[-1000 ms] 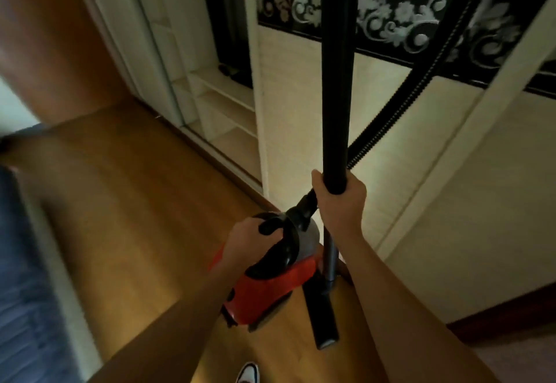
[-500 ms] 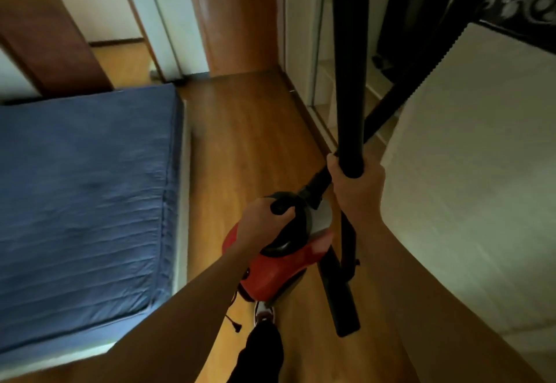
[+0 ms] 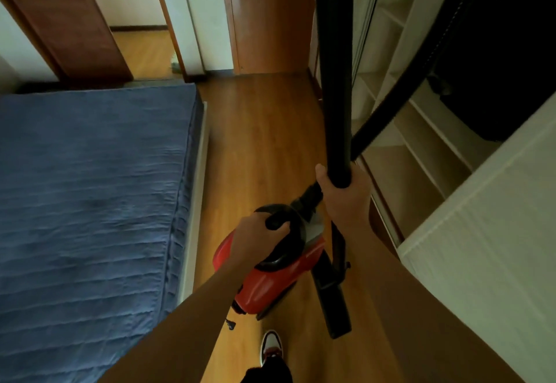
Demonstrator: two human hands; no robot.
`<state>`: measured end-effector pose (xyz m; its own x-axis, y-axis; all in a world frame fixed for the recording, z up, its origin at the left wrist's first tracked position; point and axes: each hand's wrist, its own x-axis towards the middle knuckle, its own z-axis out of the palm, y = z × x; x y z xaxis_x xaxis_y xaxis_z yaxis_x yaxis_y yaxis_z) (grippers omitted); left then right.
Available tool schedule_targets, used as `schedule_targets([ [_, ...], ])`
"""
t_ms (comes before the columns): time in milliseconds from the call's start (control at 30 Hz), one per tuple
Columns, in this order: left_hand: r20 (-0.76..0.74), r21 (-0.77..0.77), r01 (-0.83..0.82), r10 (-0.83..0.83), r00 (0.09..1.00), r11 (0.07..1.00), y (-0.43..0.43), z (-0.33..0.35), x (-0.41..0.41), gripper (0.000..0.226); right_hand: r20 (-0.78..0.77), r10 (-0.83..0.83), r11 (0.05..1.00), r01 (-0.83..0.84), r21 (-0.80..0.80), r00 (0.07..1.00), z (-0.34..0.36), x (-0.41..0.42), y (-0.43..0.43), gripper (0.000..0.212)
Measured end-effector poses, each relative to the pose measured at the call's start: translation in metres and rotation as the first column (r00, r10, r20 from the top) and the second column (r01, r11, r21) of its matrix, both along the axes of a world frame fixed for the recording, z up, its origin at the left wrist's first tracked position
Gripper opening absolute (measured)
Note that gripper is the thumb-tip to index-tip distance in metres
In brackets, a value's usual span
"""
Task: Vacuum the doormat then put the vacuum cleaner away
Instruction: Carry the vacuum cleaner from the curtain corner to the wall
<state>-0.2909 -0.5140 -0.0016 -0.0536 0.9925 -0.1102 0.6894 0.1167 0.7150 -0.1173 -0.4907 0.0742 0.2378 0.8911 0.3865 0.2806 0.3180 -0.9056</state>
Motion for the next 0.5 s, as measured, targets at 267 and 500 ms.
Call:
schedule_targets([
  [267, 0.007, 0.028, -0.027, 0.026, 1.0, 0.999, 0.14, 0.016, -0.031, 0.031, -0.012, 0.022, 0.999, -0.022, -0.024, 1.0, 0.007, -0.034, 0.144, 0.039],
  [500, -0.054, 0.029, -0.046, 0.048, 0.997, 0.999, 0.257, 0.017, -0.046, 0.031, -0.013, 0.038, 0.996, -0.039, -0.081, 0.999, 0.008, -0.049, 0.26, 0.026],
])
